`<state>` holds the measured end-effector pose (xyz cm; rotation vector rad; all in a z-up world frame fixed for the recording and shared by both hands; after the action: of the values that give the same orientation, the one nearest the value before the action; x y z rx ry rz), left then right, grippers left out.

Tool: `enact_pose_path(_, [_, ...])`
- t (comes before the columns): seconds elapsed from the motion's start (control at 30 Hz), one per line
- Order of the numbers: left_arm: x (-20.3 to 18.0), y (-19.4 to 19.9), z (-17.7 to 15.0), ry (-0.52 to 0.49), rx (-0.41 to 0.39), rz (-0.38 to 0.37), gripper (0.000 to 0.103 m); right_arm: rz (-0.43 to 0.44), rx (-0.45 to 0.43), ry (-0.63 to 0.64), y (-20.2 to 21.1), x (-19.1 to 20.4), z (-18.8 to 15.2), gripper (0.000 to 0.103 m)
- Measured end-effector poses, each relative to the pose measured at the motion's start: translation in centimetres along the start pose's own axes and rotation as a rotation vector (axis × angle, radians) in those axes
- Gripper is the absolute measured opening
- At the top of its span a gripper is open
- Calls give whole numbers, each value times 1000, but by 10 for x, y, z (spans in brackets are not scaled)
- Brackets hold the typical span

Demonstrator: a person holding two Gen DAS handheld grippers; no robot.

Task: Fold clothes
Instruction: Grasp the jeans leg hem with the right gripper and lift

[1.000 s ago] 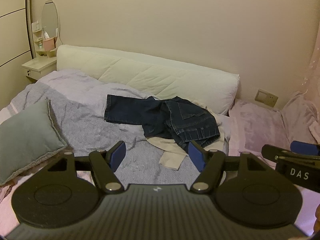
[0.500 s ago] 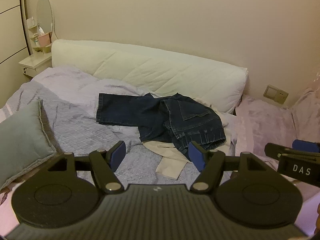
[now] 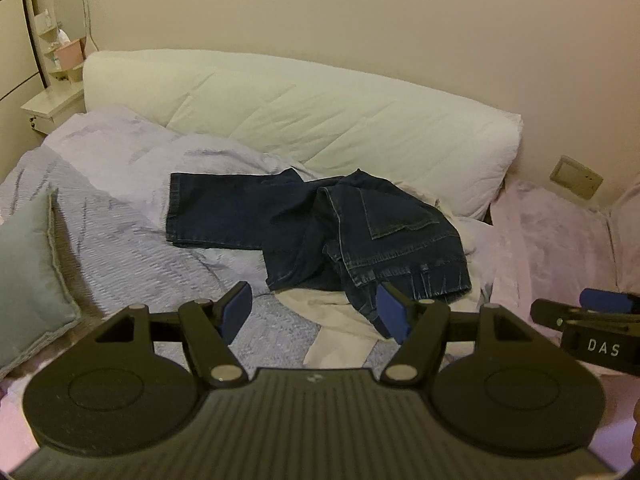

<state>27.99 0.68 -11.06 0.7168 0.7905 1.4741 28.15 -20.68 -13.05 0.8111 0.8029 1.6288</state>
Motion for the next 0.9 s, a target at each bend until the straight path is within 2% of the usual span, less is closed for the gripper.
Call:
enact_pose_path(0.3, [-3,-82,39,7,63,-15,65,4,64,37,-81,-28,37,70])
enact_pose_path(0.47, [-9,-128,50,-4,112,-29,65,7,99,43,-129,-40,46,69])
enact_pose_path(0.5, [-10,-135,51,-6,122,-32,65,10,108,42,-141,-43,47,68])
enact_pose_path(0.53, [-10,-144,52,-9,132,-35,65,11,120,41,-153,-45,47,57])
enact_pose_path(0.6, [-10,-160,52,-15,148,-35,65,17,157,34,-178,-50,45,51])
enact_pose_path(0.7, [-9,-182,50,-16,183,-33,65,11,189,7,-211,-58,43,51])
enact_pose_path(0.9, [-4,-212,47,-4,245,-26,65,-11,178,-11,-256,-67,44,51])
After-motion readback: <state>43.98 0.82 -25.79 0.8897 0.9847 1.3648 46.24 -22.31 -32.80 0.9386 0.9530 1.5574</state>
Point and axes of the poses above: each gripper's, at about its wrist camera, not at the fingertips, and y roughly against the way its jaws point, x to its left, z to its top, the point moved 4 cm from there along -y, roughly the way its jaws point, and after that the axes turned 6 degrees about x, right-handed, at the moved point
